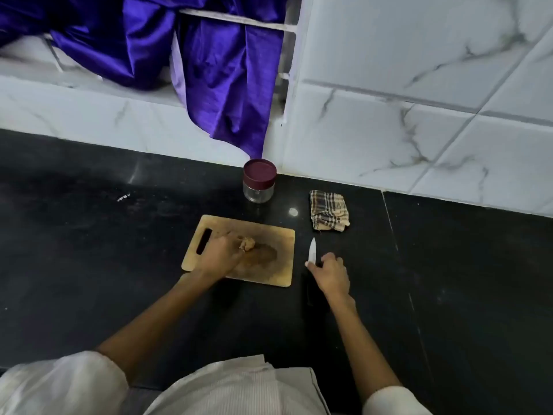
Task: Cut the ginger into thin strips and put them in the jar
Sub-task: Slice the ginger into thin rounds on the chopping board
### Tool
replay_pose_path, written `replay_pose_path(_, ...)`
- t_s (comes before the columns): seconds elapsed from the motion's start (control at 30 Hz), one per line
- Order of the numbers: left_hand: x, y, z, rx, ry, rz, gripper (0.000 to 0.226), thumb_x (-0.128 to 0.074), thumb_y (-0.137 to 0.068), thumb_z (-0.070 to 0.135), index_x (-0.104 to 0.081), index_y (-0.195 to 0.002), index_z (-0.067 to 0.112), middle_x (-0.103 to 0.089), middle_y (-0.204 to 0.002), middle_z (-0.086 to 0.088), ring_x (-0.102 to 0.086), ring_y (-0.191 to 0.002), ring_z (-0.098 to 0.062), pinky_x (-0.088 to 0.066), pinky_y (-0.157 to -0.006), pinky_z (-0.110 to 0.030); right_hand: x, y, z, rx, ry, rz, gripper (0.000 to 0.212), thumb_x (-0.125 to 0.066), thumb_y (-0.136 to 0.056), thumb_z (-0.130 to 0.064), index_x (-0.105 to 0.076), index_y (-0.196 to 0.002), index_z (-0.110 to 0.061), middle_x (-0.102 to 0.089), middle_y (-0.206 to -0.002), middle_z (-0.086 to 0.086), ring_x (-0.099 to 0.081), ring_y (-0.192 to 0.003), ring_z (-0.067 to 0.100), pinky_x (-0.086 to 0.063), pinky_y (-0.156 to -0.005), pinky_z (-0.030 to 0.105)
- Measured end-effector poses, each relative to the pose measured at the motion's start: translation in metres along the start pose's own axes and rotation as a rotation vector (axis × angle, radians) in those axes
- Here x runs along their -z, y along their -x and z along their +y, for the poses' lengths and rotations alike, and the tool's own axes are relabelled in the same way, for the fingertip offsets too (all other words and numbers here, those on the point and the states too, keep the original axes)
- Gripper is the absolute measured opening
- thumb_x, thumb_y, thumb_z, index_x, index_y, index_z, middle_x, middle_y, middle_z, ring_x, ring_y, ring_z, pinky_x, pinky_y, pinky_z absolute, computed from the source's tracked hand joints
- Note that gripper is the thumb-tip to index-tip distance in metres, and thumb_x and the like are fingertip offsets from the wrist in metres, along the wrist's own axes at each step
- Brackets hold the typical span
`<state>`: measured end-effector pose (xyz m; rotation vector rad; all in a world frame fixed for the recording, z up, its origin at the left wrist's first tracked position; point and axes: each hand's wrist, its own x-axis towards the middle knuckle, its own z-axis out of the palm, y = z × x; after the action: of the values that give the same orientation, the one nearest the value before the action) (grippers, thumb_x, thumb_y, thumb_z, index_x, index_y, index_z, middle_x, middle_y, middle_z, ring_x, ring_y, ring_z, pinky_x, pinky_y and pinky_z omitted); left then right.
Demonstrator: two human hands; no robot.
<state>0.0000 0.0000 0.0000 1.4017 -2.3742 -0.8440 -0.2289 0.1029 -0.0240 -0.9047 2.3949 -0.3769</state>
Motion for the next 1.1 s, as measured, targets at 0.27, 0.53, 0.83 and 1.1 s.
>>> replay_pose_path(0.27, -0.01, 0.001, 0.002, -0.004, 0.047, -0.013, 0.035, -0.057, -0.087, 0.011, -0.061, -0.122, 0.013, -0.061, -0.123, -0.005, -0.055, -0.116, -0.019, -0.044, -0.102, -0.043, -0.005, 0.0, -0.008, -0.079, 0.164, -0.017, 0.054, -0.06, -0.094, -0.047, -0.055, -0.129, -0.007, -0.053, -0.132, 0.013, -0.057, -0.117, 0.031, -0.047, -0.09, 0.041)
replay_pose_path(0.53, -0.015, 0.016, -0.002, 0.145, 0.034, 0.2, 0.014, -0.06, -0.092, 0.023, -0.07, -0.085, 0.017, -0.065, -0.07, 0.004, -0.057, -0.059, -0.01, -0.043, -0.051, -0.028, 0.006, 0.01, 0.004, -0.054, -0.003, 0.031, 0.033, -0.059, -0.096, -0.041, -0.052, -0.109, -0.012, -0.065, -0.103, 0.005, -0.064, -0.098, 0.028, -0.044, -0.072, 0.035)
replay_pose_path(0.83, -0.028, -0.011, -0.006, 0.275, 0.068, 0.111, 0.027, -0.057, -0.092, 0.043, -0.065, -0.096, 0.018, -0.067, -0.086, 0.004, -0.063, -0.079, -0.014, -0.052, -0.065, -0.035, 0.007, 0.028, -0.006, 0.167, -0.452, -0.082, 0.013, -0.067, -0.093, -0.017, -0.054, -0.096, -0.018, -0.07, -0.078, 0.002, -0.067, -0.068, 0.014, -0.058, -0.073, 0.037)
replay_pose_path(1.1, -0.043, -0.035, 0.008, 0.338, -0.106, 0.098, 0.052, -0.059, -0.086, 0.054, -0.056, -0.12, 0.015, -0.049, -0.127, -0.005, -0.057, -0.104, -0.023, -0.052, -0.073, -0.036, -0.008, 0.037, -0.014, 0.225, -0.449, -0.123, 0.015, -0.069, -0.091, -0.017, -0.055, -0.09, -0.021, -0.071, -0.081, 0.007, -0.067, -0.067, 0.014, -0.055, -0.068, 0.034)
